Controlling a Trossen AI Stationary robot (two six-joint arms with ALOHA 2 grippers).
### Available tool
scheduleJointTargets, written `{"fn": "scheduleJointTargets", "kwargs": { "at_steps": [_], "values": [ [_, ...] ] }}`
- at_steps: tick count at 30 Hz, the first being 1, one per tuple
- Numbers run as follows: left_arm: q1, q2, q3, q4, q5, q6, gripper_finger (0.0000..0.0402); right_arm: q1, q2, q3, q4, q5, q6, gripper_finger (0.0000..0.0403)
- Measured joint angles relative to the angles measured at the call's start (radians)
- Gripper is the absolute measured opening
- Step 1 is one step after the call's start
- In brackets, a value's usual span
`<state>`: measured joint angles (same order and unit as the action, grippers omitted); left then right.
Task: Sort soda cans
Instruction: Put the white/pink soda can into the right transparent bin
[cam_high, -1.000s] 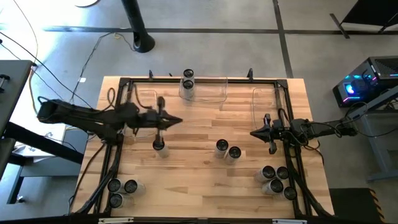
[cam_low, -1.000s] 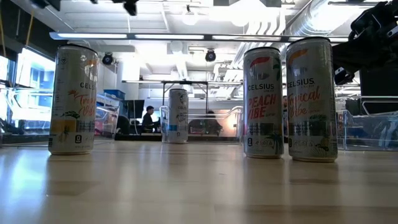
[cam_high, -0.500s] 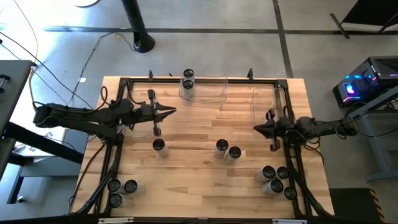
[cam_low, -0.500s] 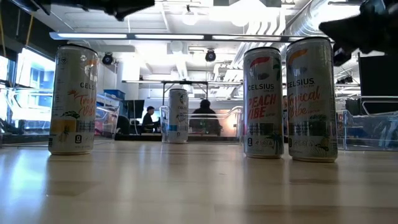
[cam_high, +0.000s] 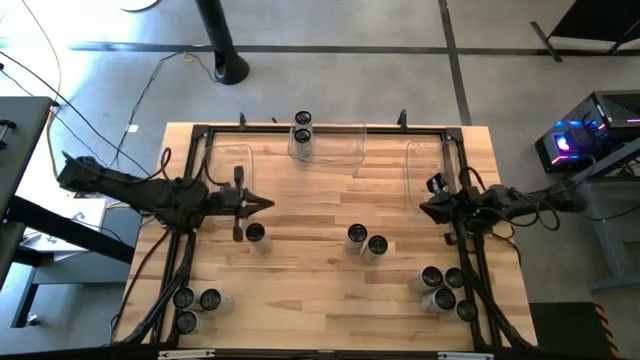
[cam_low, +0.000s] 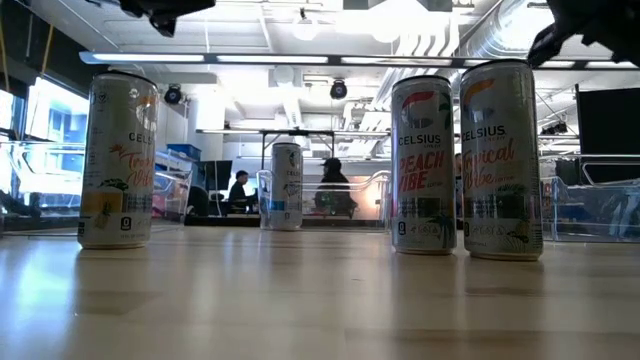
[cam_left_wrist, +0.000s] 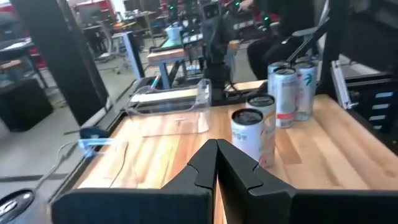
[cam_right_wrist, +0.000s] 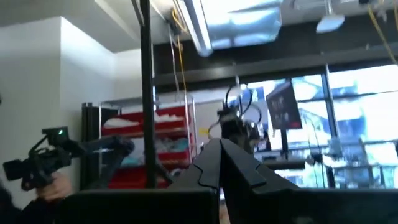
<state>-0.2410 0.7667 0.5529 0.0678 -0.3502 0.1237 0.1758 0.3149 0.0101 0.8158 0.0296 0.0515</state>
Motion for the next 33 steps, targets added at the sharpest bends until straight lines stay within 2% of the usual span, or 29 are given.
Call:
{"fn": "scheduleJointTargets", "kwargs": {
  "at_steps": [4, 8, 11, 14, 20, 26, 29, 33],
  "values": [
    [-0.060, 0.000, 0.000, -0.023, -0.103, -0.015, 0.0001, -0.005, 0.186, 0.046, 0.154, 0.005, -0.027, 0.0000],
    [-0.086, -0.001, 0.000, -0.040, -0.155, -0.034, 0.0001, -0.032, 0.370, 0.189, 0.058, 0.091, -0.034, 0.0001],
    [-0.090, -0.003, 0.000, -0.047, -0.164, -0.035, 0.0001, -0.058, 0.503, 0.337, -0.140, 0.154, -0.070, 0.0010],
    [-0.090, -0.003, 0.000, -0.062, -0.167, -0.034, 0.0001, -0.079, 0.606, 0.533, -0.393, 0.161, -0.077, 0.0042],
    [-0.090, -0.002, 0.000, -0.128, -0.167, -0.043, 0.0001, -0.079, 0.809, 0.966, -0.986, 0.160, 0.037, 0.0160],
    [-0.089, -0.002, 0.000, -0.154, -0.167, -0.044, 0.0001, -0.062, 1.038, 1.275, -1.394, 0.115, 0.224, 0.0275],
    [-0.089, -0.002, 0.000, -0.154, -0.167, -0.043, 0.0001, -0.062, 1.142, 1.384, -1.555, 0.081, 0.302, 0.0302],
    [-0.089, -0.002, 0.000, -0.161, -0.166, -0.044, 0.0001, -0.046, 1.264, 1.478, -1.712, 0.104, 0.381, 0.0306]
  ]
}}
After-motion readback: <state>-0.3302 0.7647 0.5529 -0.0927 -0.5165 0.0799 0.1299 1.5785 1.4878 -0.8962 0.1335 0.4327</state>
